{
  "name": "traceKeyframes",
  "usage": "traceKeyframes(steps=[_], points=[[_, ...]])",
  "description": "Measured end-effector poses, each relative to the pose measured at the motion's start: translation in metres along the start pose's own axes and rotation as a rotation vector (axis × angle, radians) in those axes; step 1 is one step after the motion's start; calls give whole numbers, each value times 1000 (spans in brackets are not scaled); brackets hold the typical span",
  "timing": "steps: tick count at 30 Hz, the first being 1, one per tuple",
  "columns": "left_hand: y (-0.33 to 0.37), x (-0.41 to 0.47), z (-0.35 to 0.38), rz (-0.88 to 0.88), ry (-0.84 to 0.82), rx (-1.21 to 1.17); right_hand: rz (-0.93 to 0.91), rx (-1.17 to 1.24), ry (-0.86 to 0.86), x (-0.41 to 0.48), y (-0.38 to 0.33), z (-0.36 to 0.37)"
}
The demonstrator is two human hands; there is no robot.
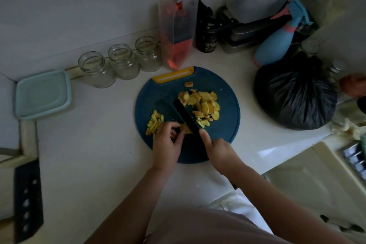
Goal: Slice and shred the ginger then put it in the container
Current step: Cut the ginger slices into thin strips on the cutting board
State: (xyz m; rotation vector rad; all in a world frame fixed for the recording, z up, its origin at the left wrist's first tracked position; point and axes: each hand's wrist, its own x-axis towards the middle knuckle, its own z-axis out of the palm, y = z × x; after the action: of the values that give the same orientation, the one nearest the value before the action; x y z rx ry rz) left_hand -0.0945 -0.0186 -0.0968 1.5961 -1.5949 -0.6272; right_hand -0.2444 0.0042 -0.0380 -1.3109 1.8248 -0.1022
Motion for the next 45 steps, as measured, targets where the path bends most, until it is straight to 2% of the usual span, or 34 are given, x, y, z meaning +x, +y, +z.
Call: traceKeyframes(steps=[5,8,10,14,18,24,33,37,45], points=[[12,5,-2,-33,-87,72,5,-6,3,-1,-5,3],[22,11,-2,-137,-146,144,-25,-38,-9,-5,-9,2],[27,17,-2,-213,-191,199,3,26,30,-5,-9,7],[33,22,-3,-270,-254,254,-6,-141,-56,-9,-12,7],[39,25,-6,-286,-280,265,7,-125,-20,-11,-16,5],[40,19,-11,-245,-322,236,90,-25,1,-6,-22,4],[29,18,-7,-142,-298,244,-58,-290,-86,7,-20,10],[24,17,-5,-97,-273,258,-56,-224,-80,15,-21,8],[25,15,-3,-103,-294,288,-101,-388,-63,28,-25,10]])
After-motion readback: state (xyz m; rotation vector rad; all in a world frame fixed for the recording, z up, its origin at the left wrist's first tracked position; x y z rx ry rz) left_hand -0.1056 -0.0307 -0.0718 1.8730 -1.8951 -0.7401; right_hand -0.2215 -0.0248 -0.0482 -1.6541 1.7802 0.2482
